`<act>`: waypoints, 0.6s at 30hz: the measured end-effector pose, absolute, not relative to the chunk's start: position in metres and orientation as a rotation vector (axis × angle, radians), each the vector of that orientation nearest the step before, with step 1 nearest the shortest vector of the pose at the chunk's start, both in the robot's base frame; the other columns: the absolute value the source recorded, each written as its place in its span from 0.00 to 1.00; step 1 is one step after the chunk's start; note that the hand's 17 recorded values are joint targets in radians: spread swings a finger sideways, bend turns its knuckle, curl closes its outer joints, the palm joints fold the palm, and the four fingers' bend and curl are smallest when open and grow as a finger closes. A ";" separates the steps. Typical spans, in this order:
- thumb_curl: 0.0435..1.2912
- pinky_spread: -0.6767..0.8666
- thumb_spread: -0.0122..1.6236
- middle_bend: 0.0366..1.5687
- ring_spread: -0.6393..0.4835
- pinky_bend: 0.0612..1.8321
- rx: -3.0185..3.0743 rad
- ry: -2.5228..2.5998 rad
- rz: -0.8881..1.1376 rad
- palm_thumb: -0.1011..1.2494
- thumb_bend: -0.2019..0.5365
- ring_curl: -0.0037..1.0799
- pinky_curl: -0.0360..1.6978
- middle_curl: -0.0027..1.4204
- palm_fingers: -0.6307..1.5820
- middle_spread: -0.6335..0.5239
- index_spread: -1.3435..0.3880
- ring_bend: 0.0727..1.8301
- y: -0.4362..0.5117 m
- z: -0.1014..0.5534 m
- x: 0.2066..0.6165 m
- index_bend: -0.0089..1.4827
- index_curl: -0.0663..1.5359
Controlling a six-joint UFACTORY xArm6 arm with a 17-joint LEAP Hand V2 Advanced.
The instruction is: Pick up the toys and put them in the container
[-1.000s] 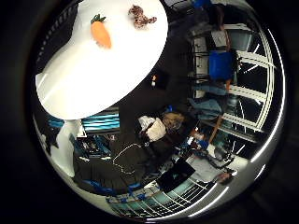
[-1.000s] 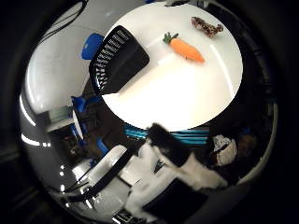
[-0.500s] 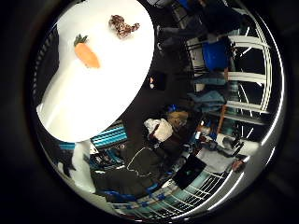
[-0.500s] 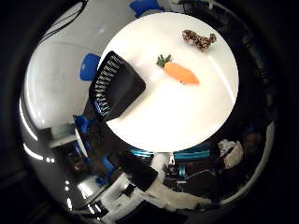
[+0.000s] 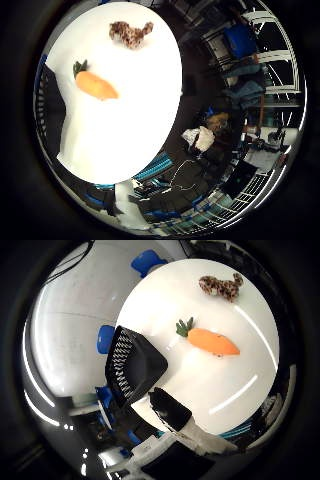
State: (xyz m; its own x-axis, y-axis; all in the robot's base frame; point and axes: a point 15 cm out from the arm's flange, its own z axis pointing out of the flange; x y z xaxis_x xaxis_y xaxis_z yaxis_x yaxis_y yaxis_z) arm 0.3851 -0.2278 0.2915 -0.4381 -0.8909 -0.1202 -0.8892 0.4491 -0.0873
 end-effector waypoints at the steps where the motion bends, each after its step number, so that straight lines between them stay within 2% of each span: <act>1: 0.19 0.74 0.69 0.12 0.79 0.25 -1.573 2.551 -0.008 0.39 0.24 0.23 0.20 0.23 0.35 0.75 0.70 0.20 -0.228 0.285 0.386 0.11 0.20; 18: 0.19 0.75 0.69 0.12 0.79 0.25 -1.644 2.573 0.124 0.37 0.24 0.22 0.19 0.23 0.35 0.74 0.69 0.21 -0.199 0.218 0.421 0.11 0.21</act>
State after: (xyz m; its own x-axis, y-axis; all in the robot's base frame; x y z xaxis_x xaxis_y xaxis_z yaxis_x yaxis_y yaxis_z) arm 0.4207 -0.1995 0.2176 -0.4185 -0.9009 -0.1153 -0.9078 0.4189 0.0221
